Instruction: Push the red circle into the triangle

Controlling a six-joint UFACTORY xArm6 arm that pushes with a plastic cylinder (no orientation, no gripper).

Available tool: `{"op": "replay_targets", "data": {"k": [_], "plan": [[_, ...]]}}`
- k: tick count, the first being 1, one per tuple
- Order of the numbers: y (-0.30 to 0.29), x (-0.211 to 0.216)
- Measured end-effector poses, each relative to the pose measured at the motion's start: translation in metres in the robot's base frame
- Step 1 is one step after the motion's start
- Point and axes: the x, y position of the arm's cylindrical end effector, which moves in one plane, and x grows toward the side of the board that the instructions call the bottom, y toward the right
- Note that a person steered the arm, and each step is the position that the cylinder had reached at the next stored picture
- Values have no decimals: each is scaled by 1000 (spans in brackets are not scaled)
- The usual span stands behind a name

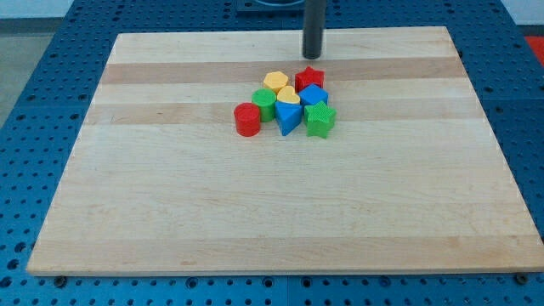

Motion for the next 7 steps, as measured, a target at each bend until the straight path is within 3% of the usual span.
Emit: {"op": "replay_targets", "data": {"k": [1,2,3,7], "plan": [[-65,23],[-105,89],[-111,127],[-112,156]]}}
